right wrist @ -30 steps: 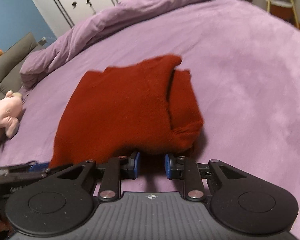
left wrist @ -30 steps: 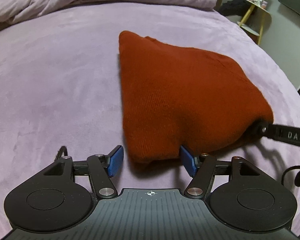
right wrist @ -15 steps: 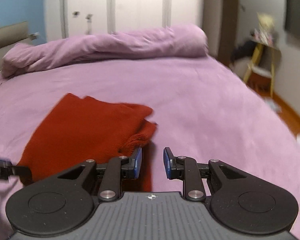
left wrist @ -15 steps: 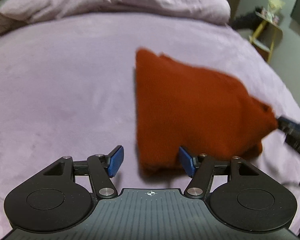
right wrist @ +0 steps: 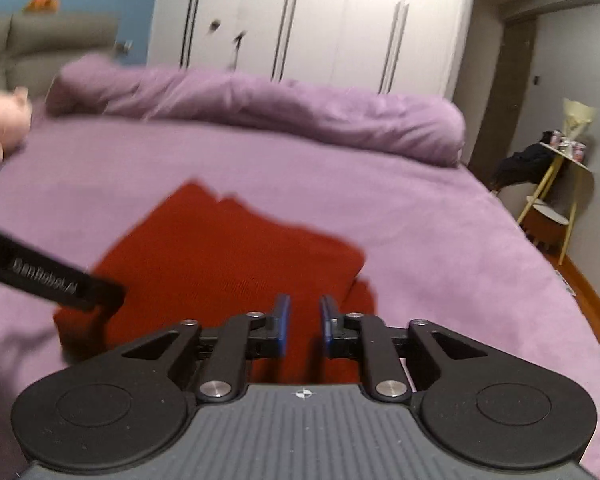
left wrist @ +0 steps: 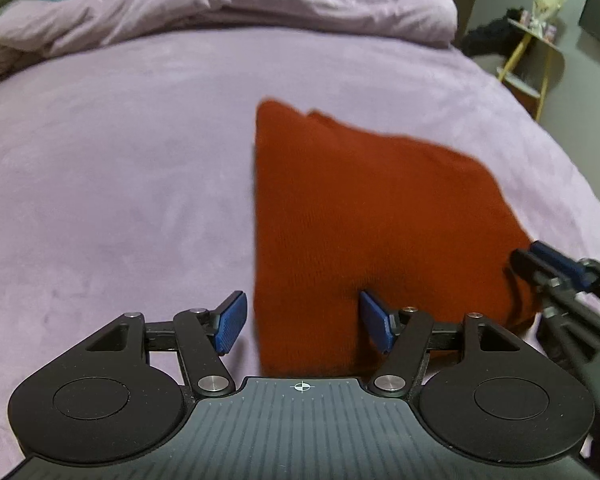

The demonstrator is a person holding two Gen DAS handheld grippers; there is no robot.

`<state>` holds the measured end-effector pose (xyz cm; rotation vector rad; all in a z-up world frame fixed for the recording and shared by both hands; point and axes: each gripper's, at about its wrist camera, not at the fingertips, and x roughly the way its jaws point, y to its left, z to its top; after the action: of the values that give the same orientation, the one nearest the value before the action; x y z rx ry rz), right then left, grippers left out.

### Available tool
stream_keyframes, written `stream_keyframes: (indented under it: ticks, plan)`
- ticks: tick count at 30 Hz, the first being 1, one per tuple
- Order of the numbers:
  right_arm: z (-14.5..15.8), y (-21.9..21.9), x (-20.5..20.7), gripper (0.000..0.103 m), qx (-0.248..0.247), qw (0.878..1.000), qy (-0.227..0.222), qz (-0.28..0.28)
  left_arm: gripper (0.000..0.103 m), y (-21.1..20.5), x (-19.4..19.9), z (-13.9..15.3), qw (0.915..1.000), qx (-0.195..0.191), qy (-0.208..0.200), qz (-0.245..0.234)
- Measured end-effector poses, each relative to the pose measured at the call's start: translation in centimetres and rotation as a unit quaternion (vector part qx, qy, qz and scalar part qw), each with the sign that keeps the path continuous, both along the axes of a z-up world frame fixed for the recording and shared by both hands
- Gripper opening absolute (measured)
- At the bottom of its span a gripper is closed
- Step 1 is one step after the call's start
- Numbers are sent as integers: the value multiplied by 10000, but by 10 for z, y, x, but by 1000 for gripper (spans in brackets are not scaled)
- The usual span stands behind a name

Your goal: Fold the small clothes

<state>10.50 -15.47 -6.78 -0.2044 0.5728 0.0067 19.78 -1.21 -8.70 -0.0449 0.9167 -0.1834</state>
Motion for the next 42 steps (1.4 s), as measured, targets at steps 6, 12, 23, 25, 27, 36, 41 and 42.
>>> stream_keyframes:
  ticks: [6,12,23,25,27,36,41,42]
  plan:
    - [-49,7,4,12,-841,9956,375,169,76,13,6,-22,9988,-299,378,75]
    - [-5,5,7,10,-493,9986,-16,201,67,17,10,28,9990,-411,-89,139]
    - [-23,0,120,10,-534,9983,241,-32,76,-13,110,-3,9984,-272,-120,491]
    - [-30,-5,128,10,-478,9983,337,-20,78,-19,116,-10,9986,-93,-229,471]
    - [-36,-8,129,10,-481,9983,342,-4,79,-21,120,-15,9987,-26,-252,446]
    - [-53,-22,139,10,-261,9993,261,-74,81,-19,128,-32,9970,-111,-464,617]
    - [-34,-17,127,10,-237,9990,366,-125,81,-16,107,-14,9972,-60,-492,552]
    - [-26,-15,115,10,-185,9991,356,-132,81,-13,96,-8,9972,-96,-520,529]
